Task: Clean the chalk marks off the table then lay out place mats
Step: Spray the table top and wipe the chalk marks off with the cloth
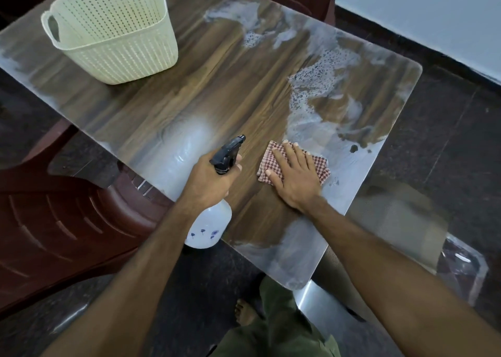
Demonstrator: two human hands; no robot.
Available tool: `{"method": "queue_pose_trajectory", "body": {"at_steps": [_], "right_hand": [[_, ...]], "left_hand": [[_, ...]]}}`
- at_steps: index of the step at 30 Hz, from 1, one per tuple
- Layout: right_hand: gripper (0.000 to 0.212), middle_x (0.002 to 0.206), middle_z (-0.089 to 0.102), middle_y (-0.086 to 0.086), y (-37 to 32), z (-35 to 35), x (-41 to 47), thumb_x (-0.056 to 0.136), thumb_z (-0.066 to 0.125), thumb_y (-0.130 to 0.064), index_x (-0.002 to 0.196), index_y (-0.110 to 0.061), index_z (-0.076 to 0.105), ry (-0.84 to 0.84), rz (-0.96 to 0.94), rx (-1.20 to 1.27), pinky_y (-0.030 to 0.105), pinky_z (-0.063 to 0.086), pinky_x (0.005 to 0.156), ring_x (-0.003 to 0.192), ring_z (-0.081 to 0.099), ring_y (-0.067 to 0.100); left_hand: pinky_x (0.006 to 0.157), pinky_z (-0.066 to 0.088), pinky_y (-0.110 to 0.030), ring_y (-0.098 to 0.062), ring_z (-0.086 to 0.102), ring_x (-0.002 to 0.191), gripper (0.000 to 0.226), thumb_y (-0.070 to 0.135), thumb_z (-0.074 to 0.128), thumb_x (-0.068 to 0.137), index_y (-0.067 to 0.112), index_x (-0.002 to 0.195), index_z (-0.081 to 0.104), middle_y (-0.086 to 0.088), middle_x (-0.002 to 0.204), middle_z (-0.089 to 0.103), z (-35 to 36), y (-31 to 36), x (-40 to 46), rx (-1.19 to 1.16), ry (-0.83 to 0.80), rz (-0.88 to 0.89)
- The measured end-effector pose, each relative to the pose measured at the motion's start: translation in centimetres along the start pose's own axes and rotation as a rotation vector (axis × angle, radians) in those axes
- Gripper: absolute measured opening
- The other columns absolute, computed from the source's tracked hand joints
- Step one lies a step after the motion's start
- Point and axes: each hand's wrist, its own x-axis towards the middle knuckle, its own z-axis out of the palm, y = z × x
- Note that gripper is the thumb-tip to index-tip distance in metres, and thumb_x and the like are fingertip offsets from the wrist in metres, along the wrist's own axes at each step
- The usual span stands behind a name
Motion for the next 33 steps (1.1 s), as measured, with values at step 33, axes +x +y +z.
{"method": "queue_pose_trajectory", "body": {"at_steps": [33], "right_hand": [[0.064,0.166,0.011,0.003,0.6,-1.0,0.7,0.101,0.02,-0.058,0.157,-0.027,0.021,-0.05,0.039,0.022,0.043,-0.003,0.123,0.153,0.003,0.024]], "left_hand": [[0.059,0.046,-0.021,-0.002,0.057,0.056,0.011,0.027,0.064,0.09,0.027,0.102,0.062,0.013,0.071,0.061,2.8,2.8,10.5,0.383,-0.225,0.099]]}}
